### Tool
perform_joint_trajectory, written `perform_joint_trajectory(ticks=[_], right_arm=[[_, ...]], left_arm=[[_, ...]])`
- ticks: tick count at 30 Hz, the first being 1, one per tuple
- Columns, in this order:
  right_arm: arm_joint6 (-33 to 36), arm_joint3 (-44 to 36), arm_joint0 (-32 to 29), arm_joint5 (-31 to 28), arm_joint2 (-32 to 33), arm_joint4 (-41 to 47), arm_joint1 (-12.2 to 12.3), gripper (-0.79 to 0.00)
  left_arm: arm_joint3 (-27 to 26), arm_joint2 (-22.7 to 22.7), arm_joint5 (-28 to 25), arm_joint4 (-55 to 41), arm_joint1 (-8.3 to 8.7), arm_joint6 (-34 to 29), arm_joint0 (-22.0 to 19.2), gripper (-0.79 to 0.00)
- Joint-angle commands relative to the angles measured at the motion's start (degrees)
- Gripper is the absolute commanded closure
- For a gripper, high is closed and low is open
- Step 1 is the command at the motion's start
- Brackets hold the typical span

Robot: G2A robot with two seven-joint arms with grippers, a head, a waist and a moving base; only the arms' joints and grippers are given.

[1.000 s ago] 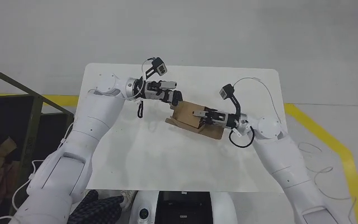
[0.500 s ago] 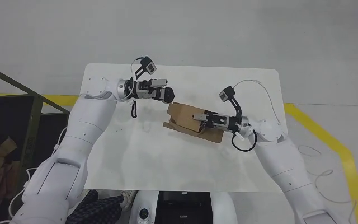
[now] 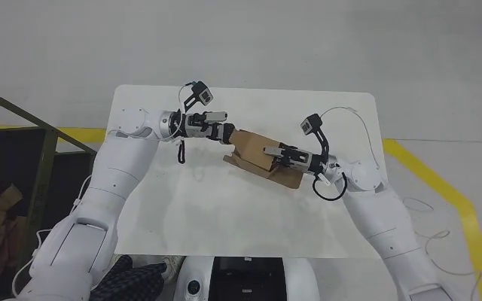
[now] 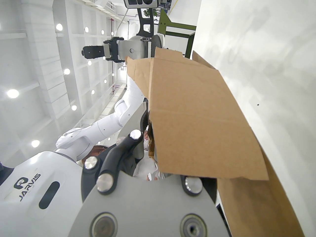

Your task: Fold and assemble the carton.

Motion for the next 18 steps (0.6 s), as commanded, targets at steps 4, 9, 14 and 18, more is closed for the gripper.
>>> perform_joint_trajectory(ticks=[4, 9, 14, 18], right_arm=[[0.67, -0.88, 0.03, 0.02, -1.40, -0.03, -0.25, 0.000], [1.23, -1.07, 0.01, -0.15, -2.58, 0.25, -0.49, 0.000], [2.15, -1.33, 0.03, -0.37, -3.94, 0.37, -0.74, 0.000], [2.09, -1.26, 0.27, -0.42, -4.48, 0.63, -0.91, 0.000]], left_arm=[[0.15, 0.58, 0.12, -0.21, -0.24, 0.20, -0.35, -0.785], [0.67, 0.82, 0.00, -0.31, -0.40, 0.12, -1.04, -0.785], [0.88, 1.15, -0.01, -0.34, -0.54, -0.27, -1.41, -0.785], [1.18, 1.85, 0.28, -0.38, -0.78, -0.44, -1.60, -0.785]])
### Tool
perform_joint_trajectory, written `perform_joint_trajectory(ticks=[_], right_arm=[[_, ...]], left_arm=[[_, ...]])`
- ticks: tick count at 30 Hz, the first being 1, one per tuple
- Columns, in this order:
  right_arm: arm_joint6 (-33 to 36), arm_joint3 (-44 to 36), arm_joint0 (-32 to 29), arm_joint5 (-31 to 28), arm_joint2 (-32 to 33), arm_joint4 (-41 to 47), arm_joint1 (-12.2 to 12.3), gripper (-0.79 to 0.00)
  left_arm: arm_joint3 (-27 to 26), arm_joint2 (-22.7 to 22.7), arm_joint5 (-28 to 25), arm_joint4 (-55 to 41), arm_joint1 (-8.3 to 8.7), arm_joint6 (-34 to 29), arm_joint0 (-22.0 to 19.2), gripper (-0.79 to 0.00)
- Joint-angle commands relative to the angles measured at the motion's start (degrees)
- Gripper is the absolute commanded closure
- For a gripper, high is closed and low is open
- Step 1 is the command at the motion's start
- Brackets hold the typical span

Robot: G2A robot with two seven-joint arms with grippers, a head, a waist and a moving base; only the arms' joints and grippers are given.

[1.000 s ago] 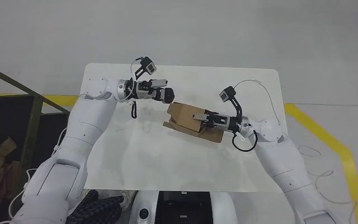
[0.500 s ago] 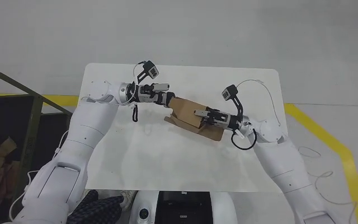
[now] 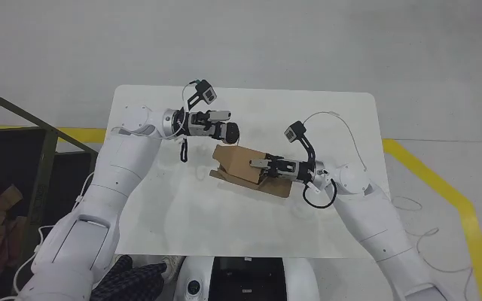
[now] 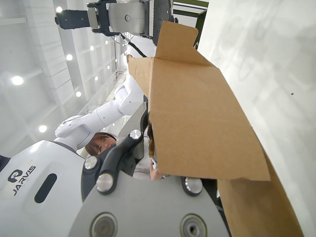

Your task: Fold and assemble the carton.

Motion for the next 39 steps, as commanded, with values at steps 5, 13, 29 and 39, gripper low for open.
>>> perform_joint_trajectory(ticks=[5, 13, 29, 39], right_arm=[[0.22, 0.16, 0.50, -0.04, -0.71, 0.37, -0.23, 0.000], [-0.03, 0.73, 0.92, -0.14, -0.82, 0.83, -0.37, 0.000], [-1.69, 2.02, 0.54, -1.13, 2.48, 1.60, 0.14, 0.000], [-4.98, 3.13, 0.27, -0.68, 3.49, 0.90, 0.19, 0.000]], left_arm=[[0.68, 1.27, 0.26, -0.52, -0.52, -0.37, -0.51, -0.785], [1.79, 2.31, 0.13, -1.09, -1.08, -1.11, -1.34, -0.785], [1.76, -0.22, -0.58, -0.49, -0.29, -0.86, 0.01, -0.785], [0.62, 0.15, 0.38, -0.92, -0.38, -0.90, 1.22, -0.785]])
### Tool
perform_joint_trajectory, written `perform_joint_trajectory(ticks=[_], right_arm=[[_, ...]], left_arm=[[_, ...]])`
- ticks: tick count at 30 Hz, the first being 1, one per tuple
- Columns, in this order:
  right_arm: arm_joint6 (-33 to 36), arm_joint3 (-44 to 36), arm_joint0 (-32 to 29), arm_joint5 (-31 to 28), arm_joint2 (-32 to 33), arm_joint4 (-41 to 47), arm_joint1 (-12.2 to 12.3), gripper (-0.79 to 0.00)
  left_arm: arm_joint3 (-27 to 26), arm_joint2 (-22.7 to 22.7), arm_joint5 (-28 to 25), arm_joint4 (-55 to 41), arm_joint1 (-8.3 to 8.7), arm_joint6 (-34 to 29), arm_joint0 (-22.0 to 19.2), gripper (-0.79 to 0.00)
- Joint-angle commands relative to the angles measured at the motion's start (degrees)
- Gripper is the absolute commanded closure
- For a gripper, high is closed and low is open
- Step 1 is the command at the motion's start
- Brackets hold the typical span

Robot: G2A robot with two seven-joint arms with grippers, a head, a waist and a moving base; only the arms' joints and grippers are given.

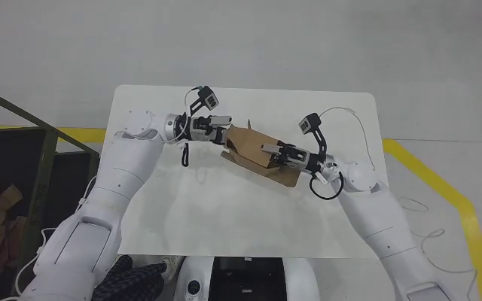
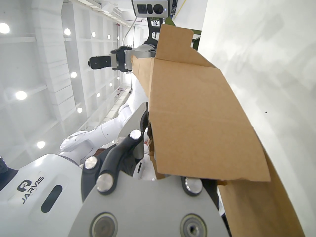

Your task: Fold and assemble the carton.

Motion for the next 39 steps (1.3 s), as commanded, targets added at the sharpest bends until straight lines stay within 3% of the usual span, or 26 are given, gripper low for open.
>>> perform_joint_trajectory(ticks=[1, 20, 39], right_arm=[[-0.70, 0.47, 0.05, 0.09, 0.14, -0.14, -0.02, 0.000], [-8.43, 3.17, 0.91, 1.08, 0.71, 2.41, -0.93, 0.000], [-10.76, -1.39, -1.22, 1.08, 1.03, 3.27, -1.42, 0.000]], left_arm=[[-0.11, -0.05, 0.04, 0.03, 0.01, 0.02, 0.06, -0.785], [0.23, 1.85, 0.64, -0.74, -0.84, -0.57, -0.55, -0.785], [3.95, 4.36, 0.00, -1.19, -2.31, -1.44, -3.17, -0.785]])
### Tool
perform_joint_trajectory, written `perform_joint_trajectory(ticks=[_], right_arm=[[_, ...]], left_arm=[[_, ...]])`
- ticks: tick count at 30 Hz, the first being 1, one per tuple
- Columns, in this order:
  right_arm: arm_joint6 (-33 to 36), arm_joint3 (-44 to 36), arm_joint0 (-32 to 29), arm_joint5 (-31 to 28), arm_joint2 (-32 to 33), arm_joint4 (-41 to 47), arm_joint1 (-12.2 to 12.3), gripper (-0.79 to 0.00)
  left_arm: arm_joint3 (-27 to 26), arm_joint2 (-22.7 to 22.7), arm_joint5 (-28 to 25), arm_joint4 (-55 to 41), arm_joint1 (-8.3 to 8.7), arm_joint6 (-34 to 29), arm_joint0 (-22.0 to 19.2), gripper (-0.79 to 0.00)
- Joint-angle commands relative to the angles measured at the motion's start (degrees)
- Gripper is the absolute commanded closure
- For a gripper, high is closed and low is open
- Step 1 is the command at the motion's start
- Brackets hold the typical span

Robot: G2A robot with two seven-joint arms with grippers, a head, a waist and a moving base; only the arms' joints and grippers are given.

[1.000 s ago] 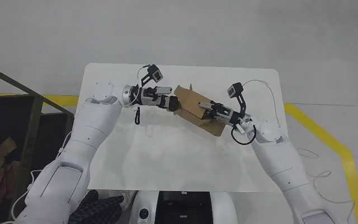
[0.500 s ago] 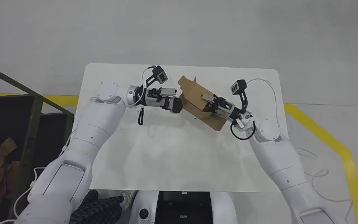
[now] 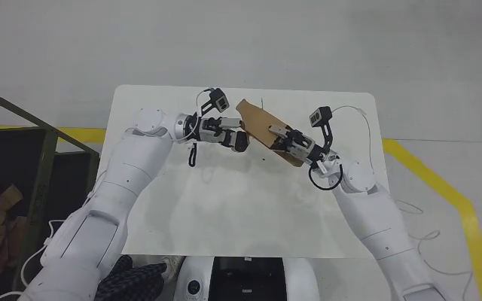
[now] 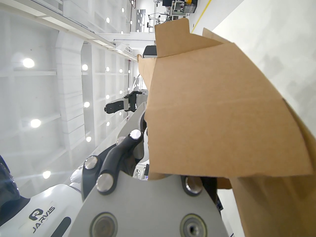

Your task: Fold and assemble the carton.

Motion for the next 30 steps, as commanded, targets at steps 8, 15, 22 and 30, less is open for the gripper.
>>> perform_joint_trajectory(ticks=[8, 15, 22, 30], right_arm=[[0.98, -1.13, -0.69, 0.52, -0.98, -0.34, -0.28, 0.000], [1.10, -0.83, -0.75, 0.56, -1.16, -0.64, -0.43, 0.000], [0.90, -0.03, -0.50, 0.33, 1.39, -0.90, -0.07, 0.000], [9.01, 0.65, 0.57, -0.15, 4.11, -1.00, 0.81, 0.000]], left_arm=[[1.02, 0.09, -0.52, -0.13, -0.32, -0.39, -0.65, -0.785], [1.16, -0.40, -0.83, -0.09, -0.29, -0.58, -0.64, -0.785], [0.82, -1.58, -0.76, 0.35, 0.14, -0.65, 0.04, -0.785], [0.38, -4.56, -0.61, 1.00, 1.34, -0.73, 1.69, -0.785]])
